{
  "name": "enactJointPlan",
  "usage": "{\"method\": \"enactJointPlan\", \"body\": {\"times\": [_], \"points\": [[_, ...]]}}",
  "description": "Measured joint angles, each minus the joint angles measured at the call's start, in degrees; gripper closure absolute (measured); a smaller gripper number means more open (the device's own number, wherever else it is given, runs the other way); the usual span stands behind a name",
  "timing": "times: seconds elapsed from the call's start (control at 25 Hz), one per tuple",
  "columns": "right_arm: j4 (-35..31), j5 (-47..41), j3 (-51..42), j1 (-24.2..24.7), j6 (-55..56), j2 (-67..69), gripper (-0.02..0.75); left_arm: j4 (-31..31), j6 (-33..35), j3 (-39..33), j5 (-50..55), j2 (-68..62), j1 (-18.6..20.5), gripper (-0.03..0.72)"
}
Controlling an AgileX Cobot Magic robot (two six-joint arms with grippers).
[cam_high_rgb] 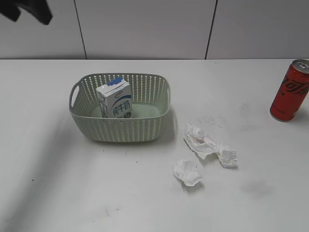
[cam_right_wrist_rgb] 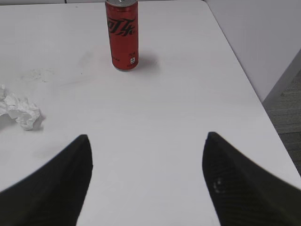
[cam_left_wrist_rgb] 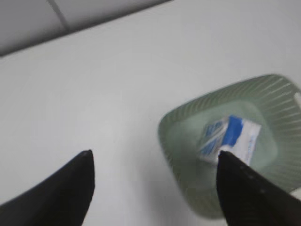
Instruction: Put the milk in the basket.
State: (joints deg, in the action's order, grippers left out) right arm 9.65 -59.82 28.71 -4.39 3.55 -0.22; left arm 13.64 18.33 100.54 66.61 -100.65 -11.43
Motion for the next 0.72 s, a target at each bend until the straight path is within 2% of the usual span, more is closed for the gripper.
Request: {"method": "enactJointPlan", "body": {"times": [0.16,0.36,0.72], "points": [[0.0,0.0,0.0,0.0,0.0,0.0,0.155,-5.7,-5.9,-2.1,2.8,0.8,4.8,0.099],[0.0,0.0,0.0,0.0,0.0,0.0,0.155,-6.1,-7.2,-9.0,2.9,5.6,8.8,0.099],[0.0,0.0,0.0,0.0,0.0,0.0,0.155,-6.6,-7.9,-34.1,3.1,25.7,10.0,0.099]]}}
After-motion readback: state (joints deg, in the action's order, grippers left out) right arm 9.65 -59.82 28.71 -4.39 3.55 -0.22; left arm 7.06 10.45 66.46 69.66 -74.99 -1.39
